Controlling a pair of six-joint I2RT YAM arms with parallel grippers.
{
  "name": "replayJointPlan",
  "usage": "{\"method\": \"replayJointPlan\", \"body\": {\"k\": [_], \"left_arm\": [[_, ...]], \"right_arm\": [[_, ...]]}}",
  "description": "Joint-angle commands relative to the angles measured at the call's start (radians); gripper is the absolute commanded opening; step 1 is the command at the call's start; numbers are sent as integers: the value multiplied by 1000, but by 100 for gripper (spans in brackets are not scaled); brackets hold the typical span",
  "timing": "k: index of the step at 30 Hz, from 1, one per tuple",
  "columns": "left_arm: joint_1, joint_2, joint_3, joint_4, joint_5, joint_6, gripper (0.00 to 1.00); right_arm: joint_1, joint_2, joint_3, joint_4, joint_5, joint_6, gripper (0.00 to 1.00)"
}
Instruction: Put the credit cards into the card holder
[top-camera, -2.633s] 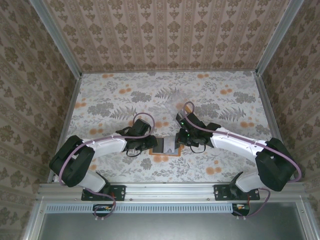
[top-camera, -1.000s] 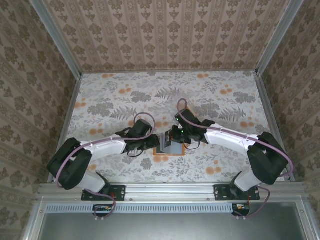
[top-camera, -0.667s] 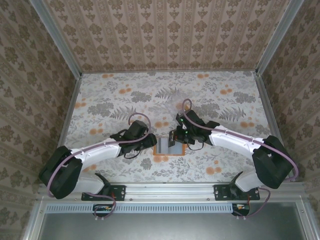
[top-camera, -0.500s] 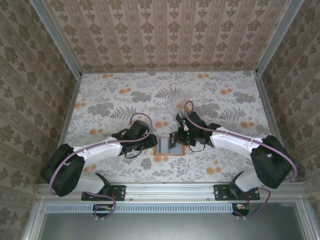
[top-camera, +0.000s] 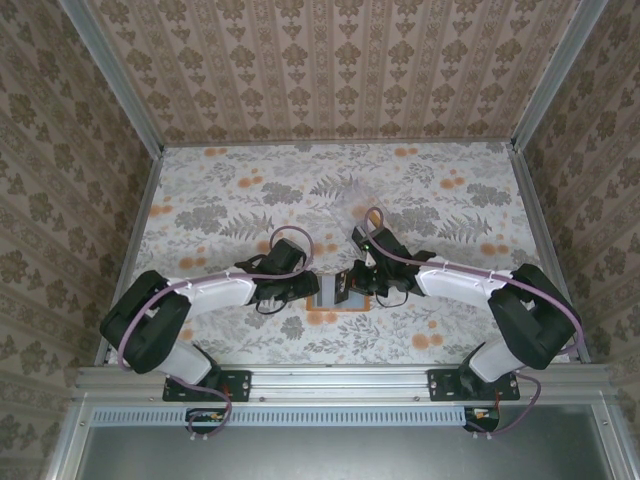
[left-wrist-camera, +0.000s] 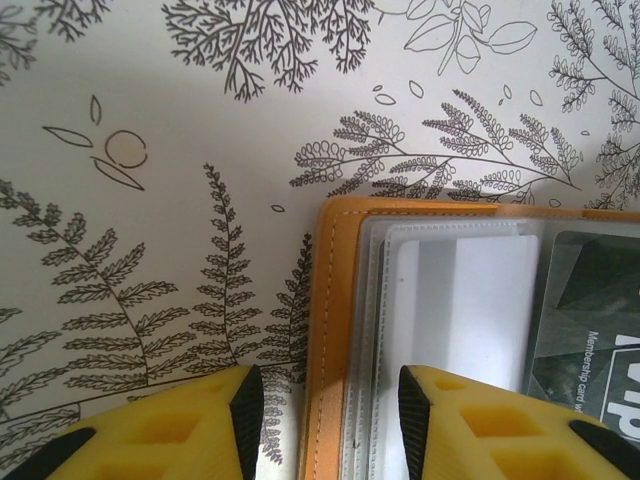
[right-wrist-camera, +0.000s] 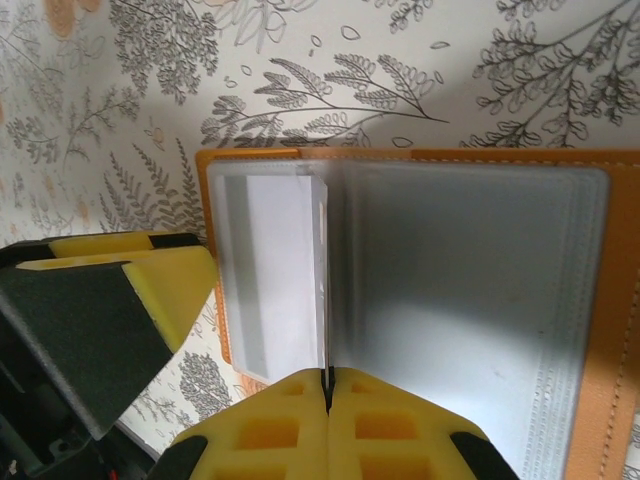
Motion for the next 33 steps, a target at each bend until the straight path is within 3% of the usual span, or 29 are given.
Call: {"method": "replayJointPlan", "body": {"k": [1,16,33], "left_arm": [[-6,12,30,-9,12,18,42],[-7,51,33,-6,20,15,32],[-14,52,25,-19,6,15,28]], "right_arm": [[-8,-1,-17,-6,-15,-12,2],[-17,37,-70,136,-81,31,1],[-35,-8,-43,88,-74,7,1]]}}
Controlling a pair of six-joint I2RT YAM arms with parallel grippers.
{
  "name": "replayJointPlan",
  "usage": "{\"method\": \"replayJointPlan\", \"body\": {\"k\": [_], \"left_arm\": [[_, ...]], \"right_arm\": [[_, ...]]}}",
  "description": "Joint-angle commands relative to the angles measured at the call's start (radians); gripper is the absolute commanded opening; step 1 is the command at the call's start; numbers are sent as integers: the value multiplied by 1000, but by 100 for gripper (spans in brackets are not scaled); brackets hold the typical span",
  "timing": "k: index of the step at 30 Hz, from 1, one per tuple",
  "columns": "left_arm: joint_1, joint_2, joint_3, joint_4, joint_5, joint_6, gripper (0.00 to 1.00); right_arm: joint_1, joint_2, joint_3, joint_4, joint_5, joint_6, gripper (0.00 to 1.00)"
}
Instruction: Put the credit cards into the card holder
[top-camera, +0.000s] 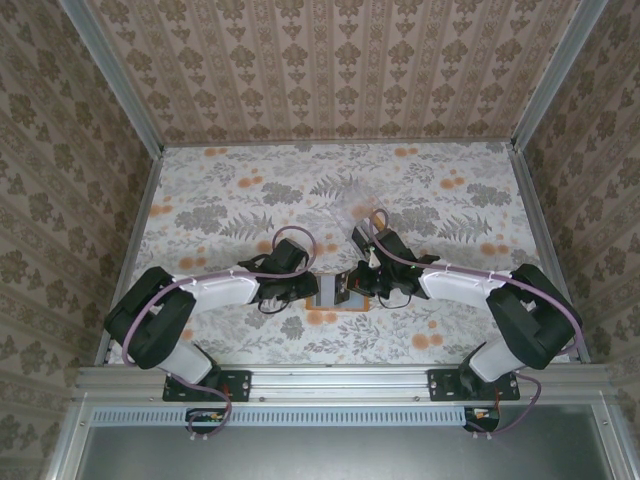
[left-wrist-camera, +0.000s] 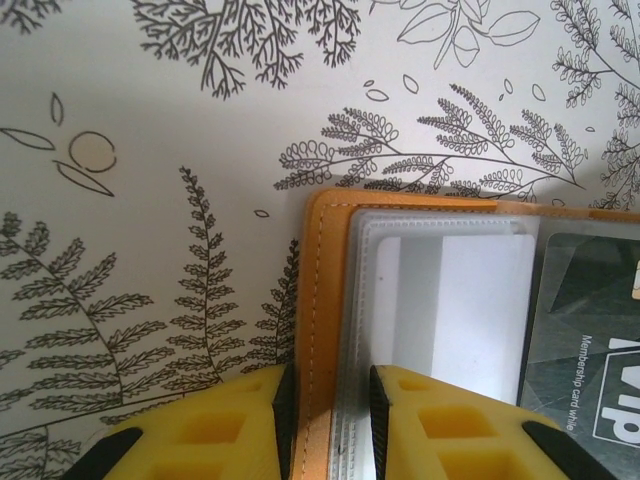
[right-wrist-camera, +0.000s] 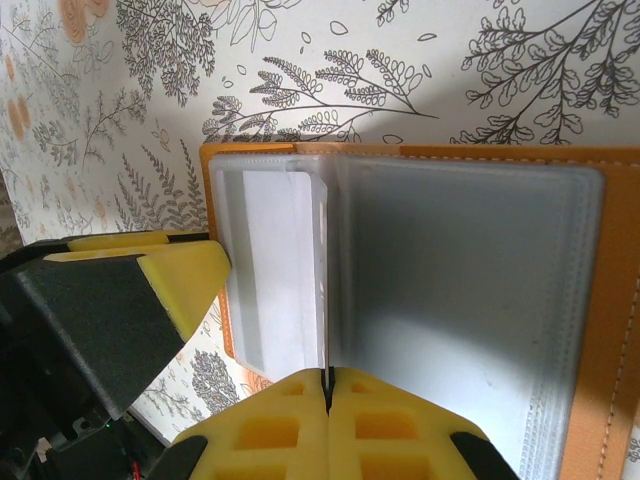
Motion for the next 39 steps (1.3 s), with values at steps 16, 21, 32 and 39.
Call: {"method": "replayJointPlan", "body": {"k": [16,21,32,39], "left_arm": [[-9,22,21,-30,1,12,27],[-9,24,24,-25,7,13,28],[-12,5,15,-3,12,1,32],[-10,-2,17,-12,-4,2,35]], "right_arm": [[-5,55,-8,-3,-29,-23,2],[1,103,1,41,-63,5,2],[27,170,51,100,-77,33,5],[27,195,107,38,-104,-39,8]]}}
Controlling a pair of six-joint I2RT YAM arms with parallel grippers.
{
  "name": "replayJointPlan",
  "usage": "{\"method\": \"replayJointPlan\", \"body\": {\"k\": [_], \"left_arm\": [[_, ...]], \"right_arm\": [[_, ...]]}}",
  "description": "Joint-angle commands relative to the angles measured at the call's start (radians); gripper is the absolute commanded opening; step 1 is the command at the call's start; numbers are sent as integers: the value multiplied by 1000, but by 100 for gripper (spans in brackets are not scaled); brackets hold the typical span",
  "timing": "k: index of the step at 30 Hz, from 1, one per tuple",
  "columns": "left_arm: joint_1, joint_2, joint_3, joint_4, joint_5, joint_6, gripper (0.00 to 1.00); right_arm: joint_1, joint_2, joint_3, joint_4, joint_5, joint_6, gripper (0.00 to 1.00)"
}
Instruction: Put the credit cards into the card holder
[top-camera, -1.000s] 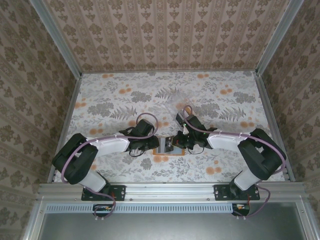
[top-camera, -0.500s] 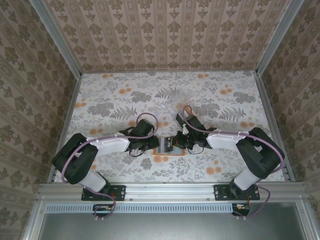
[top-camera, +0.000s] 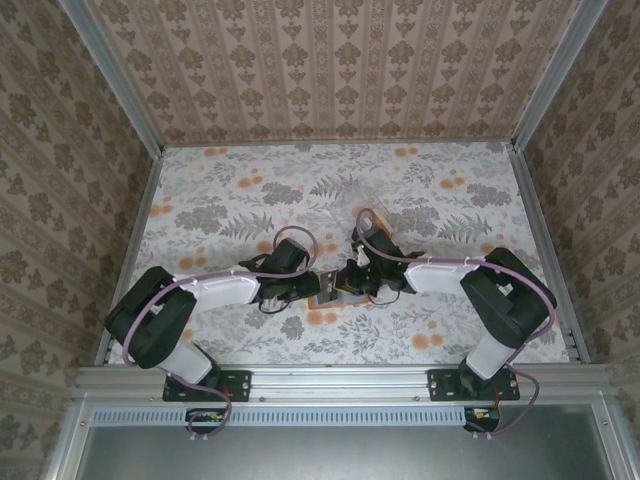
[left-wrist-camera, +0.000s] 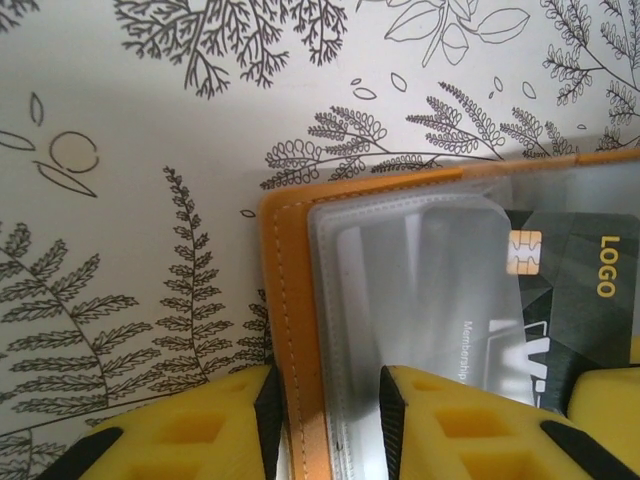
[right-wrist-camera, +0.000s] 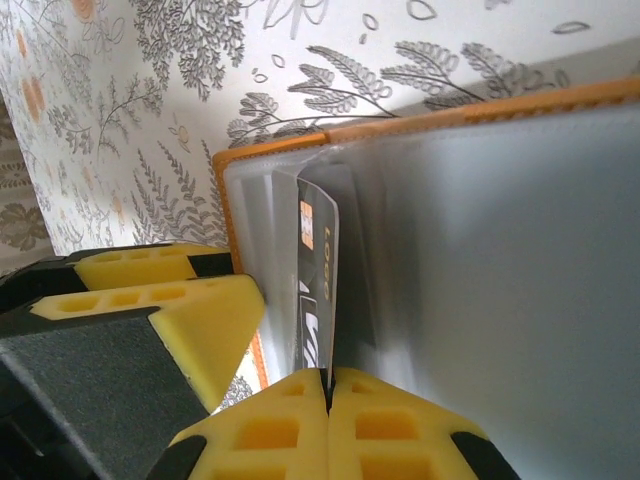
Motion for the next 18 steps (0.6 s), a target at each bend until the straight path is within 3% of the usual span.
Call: {"method": "replayJointPlan", "body": {"k": [1,13,18], "left_arm": [[-4,-7,12,-15,-14,3,36],[48,-84,-17,-24,-73,-34,47],[77,-84,-14,-40,-79,-39,45]], "right_arm": [[7,37,43,-75,-27,-61,9],[6,111,167,-241,-51,-218,16],[3,112,221,-343,-13,-283,27]]}}
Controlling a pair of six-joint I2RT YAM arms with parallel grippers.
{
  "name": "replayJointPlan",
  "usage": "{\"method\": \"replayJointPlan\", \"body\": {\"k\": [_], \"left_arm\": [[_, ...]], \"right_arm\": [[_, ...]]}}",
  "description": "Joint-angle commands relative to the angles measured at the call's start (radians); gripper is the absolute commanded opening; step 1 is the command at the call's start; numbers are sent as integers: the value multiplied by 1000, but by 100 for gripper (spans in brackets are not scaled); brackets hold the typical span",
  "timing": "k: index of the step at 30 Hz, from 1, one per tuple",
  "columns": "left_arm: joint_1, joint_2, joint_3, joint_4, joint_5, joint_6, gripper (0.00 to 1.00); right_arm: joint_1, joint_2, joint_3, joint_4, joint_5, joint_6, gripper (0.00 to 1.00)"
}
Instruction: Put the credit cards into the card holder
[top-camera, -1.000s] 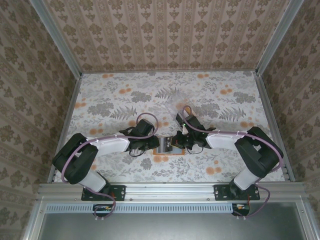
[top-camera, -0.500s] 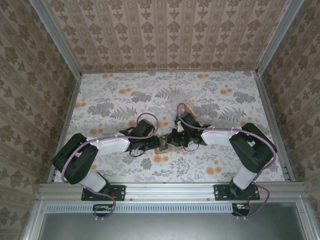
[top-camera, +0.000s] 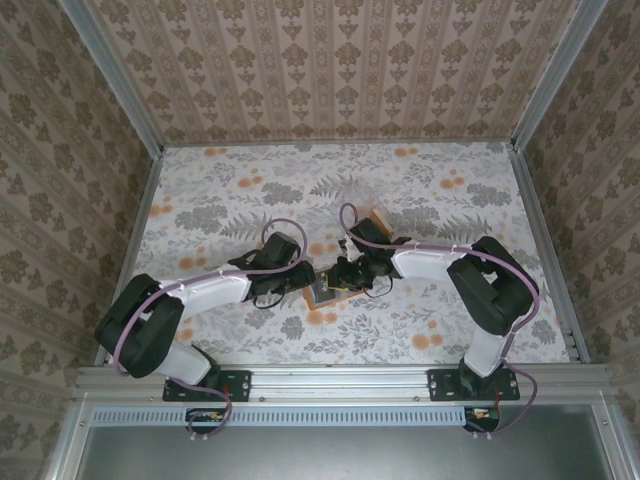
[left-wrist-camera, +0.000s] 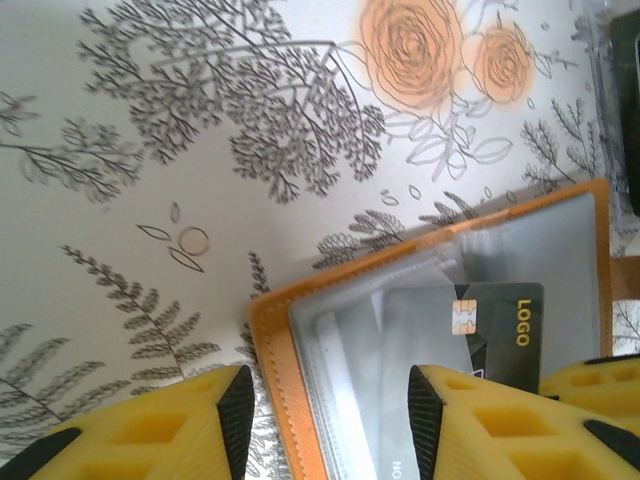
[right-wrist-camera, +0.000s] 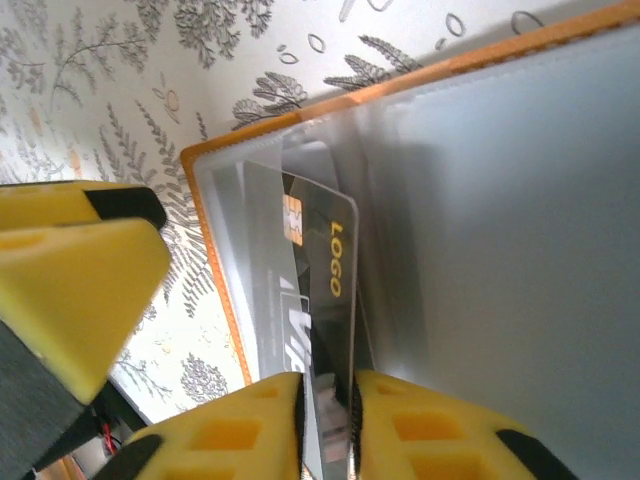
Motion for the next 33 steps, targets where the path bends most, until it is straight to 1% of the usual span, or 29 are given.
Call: {"method": "replayJointPlan", "body": {"k": [1,3,4,7,12,15,21,24,27,33], "left_arm": [[18,-12,-11,-27,-16,-15,43],[20,-4,-10,-27,-6,-15,40],[21,2,-9,-22,2,-15,38],[21,22,-7,-6,27,-14,35],[19,44,-1,-10,29,-18,33],[20,49,-1,-10,27,-16,33],[21,77,9,0,33,-9,32],[22,93,15,11,39,-1,32],[22,107,25,15,40,12,31],[22,135,48,22,51,48,29]], "right_arm": [[3,8,52,-126,35,-78,28],[3,0,63,-142,51,-81,33],[3,-2,70,-150,58,-82,34],[3,3,96,-183,88,-96,34],[3,35,153,-268,183,-109,35],[3,59,177,-269,180,-111,35],[3,110,219,-275,179,-117,33],[3,129,232,-270,164,-118,28],[4,141,247,-267,150,-123,25],[6,158,279,-271,137,-139,21]]}}
